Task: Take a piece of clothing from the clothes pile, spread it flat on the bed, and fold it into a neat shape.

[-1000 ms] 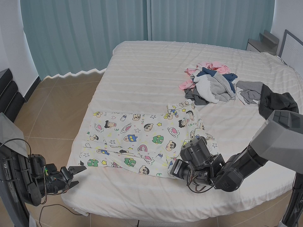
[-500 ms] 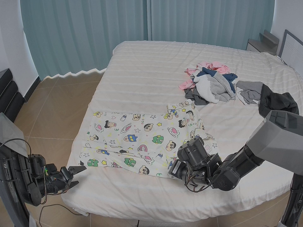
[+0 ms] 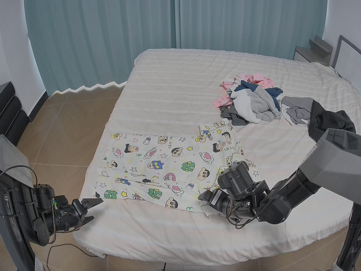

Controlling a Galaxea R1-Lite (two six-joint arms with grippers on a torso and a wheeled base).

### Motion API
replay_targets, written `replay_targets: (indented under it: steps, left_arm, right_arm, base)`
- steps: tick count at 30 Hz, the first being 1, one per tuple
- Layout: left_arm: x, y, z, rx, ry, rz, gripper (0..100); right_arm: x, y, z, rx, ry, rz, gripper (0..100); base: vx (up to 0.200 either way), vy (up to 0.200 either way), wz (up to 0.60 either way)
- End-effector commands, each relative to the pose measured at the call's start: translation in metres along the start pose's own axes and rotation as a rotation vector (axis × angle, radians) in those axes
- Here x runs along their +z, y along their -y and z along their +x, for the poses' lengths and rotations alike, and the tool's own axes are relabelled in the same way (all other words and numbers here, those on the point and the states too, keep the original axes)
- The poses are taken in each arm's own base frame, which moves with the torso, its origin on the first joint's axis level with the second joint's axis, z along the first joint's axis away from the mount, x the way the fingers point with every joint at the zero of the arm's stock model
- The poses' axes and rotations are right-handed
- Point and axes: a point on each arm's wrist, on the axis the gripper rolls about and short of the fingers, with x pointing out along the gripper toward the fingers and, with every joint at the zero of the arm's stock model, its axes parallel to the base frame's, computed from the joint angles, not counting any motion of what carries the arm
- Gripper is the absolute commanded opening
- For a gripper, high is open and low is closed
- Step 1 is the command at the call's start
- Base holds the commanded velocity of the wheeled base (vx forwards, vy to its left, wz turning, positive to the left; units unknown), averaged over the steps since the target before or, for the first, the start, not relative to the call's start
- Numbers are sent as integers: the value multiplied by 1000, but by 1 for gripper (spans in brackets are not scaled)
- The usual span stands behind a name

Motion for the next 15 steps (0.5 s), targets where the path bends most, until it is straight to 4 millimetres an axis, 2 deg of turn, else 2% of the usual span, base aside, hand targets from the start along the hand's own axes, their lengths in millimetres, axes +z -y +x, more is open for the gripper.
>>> replay_targets:
  steps: [1, 4, 6, 8, 10, 11, 15]
  left_arm:
    - [1, 1, 0, -10, 10, 9, 100]
    - [1, 1, 0, -9, 9, 8, 100]
    - [1, 1, 0, -9, 9, 8, 100]
    - [1, 1, 0, -9, 9, 8, 100]
    - [1, 1, 0, -9, 9, 8, 100]
    - [1, 1, 0, -10, 10, 9, 100]
    - [1, 1, 0, -9, 9, 8, 100]
  right_arm:
    - [12, 2, -32, 5, -6, 37, 100]
    - [17, 9, -45, -9, -3, 52, 100]
    - [29, 16, -58, -7, 26, 78, 100]
    - [34, 30, -66, -33, 37, 49, 100]
    - [35, 32, -67, -36, 36, 42, 100]
    - [40, 43, -69, -51, 45, 4, 100]
    - [42, 55, -61, -33, 50, -26, 100]
  base:
    - [0, 0, 0]
    - [0, 0, 0]
    - [0, 0, 0]
    - [0, 0, 0]
    - [0, 0, 0]
    - [0, 0, 0]
    - [0, 0, 0]
